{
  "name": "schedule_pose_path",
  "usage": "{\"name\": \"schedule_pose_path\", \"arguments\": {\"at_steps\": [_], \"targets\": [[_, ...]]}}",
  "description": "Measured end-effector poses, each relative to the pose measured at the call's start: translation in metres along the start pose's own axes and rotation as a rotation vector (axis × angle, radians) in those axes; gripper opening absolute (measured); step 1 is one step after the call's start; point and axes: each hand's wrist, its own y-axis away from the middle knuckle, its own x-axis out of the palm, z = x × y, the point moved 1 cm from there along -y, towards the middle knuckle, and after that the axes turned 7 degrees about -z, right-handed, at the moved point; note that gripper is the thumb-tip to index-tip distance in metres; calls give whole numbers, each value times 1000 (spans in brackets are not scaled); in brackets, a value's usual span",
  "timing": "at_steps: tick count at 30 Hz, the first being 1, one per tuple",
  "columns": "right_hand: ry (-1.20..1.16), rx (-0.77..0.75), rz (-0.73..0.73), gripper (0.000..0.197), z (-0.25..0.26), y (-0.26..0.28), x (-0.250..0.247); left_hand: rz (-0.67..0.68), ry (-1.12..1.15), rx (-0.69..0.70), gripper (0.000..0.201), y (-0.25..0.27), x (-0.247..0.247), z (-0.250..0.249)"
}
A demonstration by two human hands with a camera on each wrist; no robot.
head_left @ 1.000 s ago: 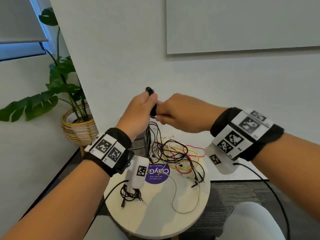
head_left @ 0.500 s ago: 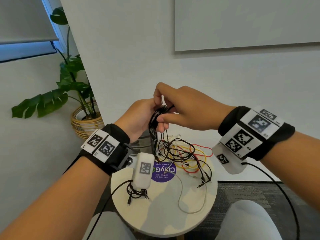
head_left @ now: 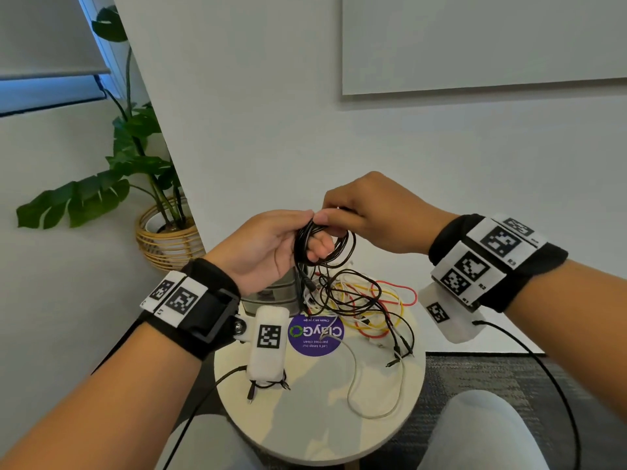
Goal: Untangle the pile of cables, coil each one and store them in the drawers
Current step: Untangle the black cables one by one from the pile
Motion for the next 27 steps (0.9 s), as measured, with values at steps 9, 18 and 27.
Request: {"name": "schedule_pose_path", "arguments": {"at_steps": [9, 18, 27], "targets": [[-296, 281, 33, 54, -9, 9, 0, -105, 9, 49, 35, -7, -5, 5], [-387, 279, 152, 27, -6, 16, 4, -182, -121, 97, 18, -12, 11, 8], [-126, 286, 146, 47, -13, 21, 10, -239, -483, 262, 16, -10, 15, 15]]}}
